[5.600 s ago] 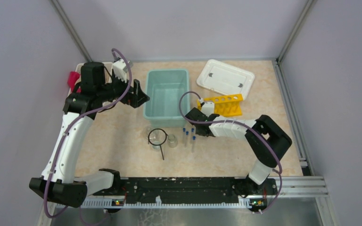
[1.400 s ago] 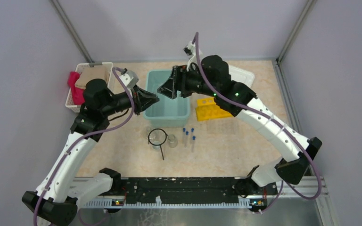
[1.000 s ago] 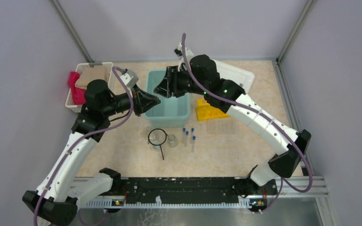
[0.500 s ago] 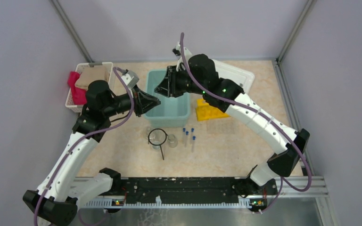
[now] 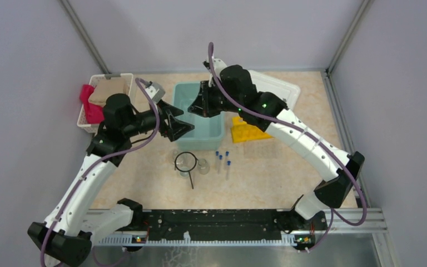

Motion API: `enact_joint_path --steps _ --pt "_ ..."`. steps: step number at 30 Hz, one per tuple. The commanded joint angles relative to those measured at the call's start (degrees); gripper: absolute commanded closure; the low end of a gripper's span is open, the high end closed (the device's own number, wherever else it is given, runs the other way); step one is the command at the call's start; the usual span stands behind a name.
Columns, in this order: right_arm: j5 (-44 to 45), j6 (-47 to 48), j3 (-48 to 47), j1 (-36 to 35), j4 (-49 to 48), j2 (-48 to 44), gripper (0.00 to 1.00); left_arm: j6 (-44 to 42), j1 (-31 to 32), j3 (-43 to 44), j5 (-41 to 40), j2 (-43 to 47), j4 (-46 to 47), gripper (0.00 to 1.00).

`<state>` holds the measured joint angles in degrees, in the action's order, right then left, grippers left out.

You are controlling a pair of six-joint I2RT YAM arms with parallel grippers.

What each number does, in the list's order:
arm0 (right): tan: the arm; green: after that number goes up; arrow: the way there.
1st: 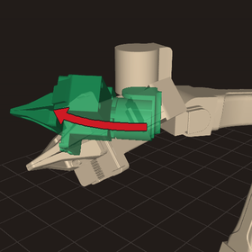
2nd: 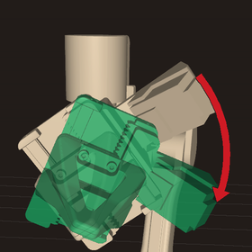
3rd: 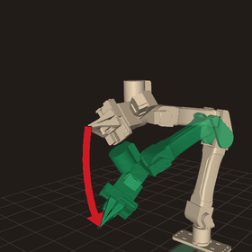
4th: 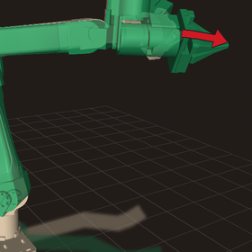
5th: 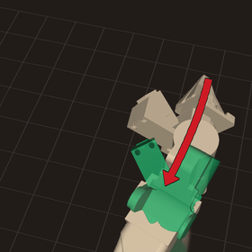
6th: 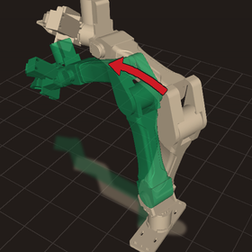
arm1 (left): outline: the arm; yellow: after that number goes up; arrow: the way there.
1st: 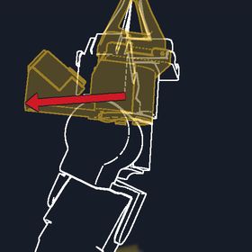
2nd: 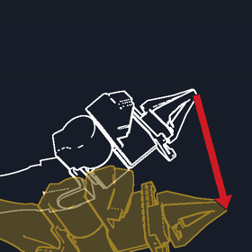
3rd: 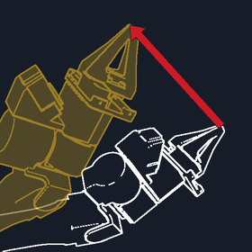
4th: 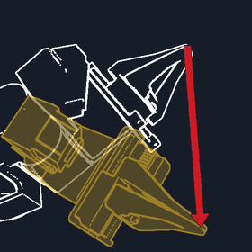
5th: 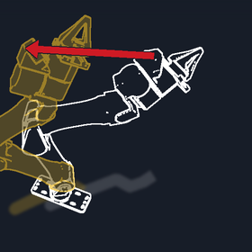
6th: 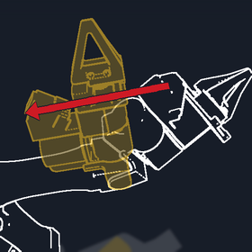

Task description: Organize the chemistry lab equipment

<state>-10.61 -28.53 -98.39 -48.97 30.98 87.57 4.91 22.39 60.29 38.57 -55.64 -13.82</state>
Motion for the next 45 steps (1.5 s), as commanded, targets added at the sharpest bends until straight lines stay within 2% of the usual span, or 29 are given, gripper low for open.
enact_joint_path --steps 1,7,11,16,22,30,45 --pt "9.7 4.1 -1.8 1.2 7.0 -3.9 1.00 0.0 0.2 3.3 -1.3 -1.6 -3.0 0.02" --pt "21.0 5.3 11.5 8.3 9.4 -13.3 1.00 -1.1 0.1 6.9 -3.3 -3.6 -8.1 0.01" --pt "31.9 5.8 20.0 10.4 9.1 -18.0 1.00 -1.8 0.0 10.4 -5.5 -5.8 -12.9 0.01" --pt "40.2 5.6 28.8 12.7 5.1 -19.7 1.00 -2.4 -1.8 16.9 -6.1 -10.8 -21.7 0.01" --pt "49.3 5.9 36.5 14.2 -3.7 -18.9 1.00 -2.4 -6.9 19.7 -4.5 -13.1 -25.4 0.01" --pt "53.1 7.6 41.8 15.8 -13.9 -16.5 1.00 -2.8 -17.7 20.9 2.1 -13.9 -26.2 0.01" --pt "53.5 5.0 44.4 18.5 -21.1 -9.7 1.00 -3.5 -21.1 20.7 2.0 -13.9 -27.3 0.01"
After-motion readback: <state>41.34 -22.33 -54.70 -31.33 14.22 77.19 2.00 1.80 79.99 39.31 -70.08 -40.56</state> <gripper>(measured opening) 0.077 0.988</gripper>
